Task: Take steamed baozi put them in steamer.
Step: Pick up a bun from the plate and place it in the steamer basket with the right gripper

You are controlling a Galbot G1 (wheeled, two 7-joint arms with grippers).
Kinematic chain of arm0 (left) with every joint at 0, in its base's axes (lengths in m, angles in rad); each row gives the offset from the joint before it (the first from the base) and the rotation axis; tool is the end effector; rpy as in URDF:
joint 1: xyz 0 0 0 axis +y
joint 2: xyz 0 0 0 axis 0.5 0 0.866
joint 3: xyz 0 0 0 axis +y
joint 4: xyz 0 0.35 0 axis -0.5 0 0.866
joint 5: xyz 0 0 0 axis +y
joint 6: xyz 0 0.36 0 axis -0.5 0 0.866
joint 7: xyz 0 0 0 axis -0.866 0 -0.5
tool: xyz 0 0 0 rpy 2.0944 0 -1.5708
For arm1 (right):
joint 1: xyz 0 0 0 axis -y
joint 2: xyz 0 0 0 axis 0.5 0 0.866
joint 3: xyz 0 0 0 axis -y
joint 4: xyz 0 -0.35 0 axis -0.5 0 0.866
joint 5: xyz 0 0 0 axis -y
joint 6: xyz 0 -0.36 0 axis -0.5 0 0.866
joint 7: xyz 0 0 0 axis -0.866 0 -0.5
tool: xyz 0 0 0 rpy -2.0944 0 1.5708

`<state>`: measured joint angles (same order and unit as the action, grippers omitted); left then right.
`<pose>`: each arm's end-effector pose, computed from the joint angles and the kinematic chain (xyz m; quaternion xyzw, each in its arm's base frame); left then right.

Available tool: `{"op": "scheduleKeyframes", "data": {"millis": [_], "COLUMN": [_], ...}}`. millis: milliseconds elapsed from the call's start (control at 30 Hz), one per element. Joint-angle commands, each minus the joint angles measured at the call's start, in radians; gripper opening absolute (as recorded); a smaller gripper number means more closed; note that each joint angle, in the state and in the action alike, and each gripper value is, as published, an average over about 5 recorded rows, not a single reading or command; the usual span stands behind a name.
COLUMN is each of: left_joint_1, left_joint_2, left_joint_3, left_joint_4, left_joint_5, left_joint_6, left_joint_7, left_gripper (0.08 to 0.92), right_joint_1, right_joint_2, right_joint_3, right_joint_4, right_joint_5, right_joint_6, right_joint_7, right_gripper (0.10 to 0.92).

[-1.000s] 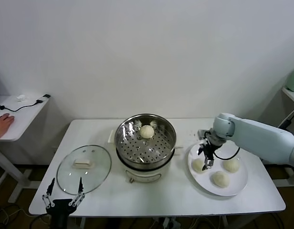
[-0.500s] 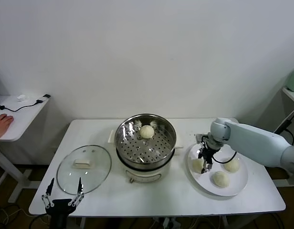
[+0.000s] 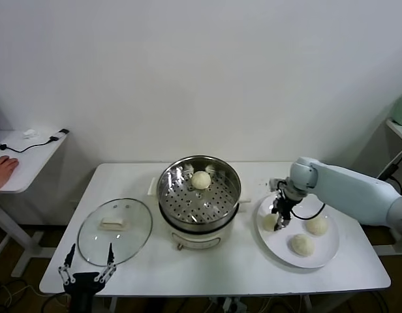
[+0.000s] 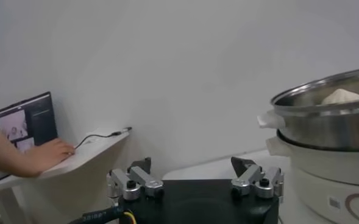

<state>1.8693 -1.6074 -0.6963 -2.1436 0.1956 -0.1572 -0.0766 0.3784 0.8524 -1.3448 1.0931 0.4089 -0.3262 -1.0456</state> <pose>0.0881 0.0463 -0.3250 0.0919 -0.9840 -0.1444 0.0496 0.5695 -0.1092 -0.1780 0.5108 -0.5618 0.4561 0.4642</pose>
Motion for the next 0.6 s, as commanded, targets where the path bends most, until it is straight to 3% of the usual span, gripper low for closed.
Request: {"op": "scheduleKeyframes", "data": {"millis": [33,267,600], "left_joint_1": [0.002,-0.002,-0.001], "left_joint_2": [0.017,0.014,0.024], "left_joint_3": [0.005,0.028,0.046], "left_joint_4": [-0.006,-0.005,-0.015], "left_joint_5": [-0.001,0.014,0.058], "left_joint_6": [0.002,0.003,-0.024], "left_joint_7": [0.000,-0.004,-0.005], "left_gripper": [0.823,0.823,0.823], "right_joint_1": [0.330,0.568,0.512], "right_joint_2": [0.009,0.161,0.468], "right_joint_3": [-0.200,-0.307,-0.244], "right_joint_4": [0.010,-0.036,-0.004], "right_joint_5": [0.193,0.387,0.570], "right_joint_6": [0.029,0.019,-0.113], "right_joint_7": [-0.010,-0.035,0.096], "right_gripper": [0.577,0.582,0.585]}}
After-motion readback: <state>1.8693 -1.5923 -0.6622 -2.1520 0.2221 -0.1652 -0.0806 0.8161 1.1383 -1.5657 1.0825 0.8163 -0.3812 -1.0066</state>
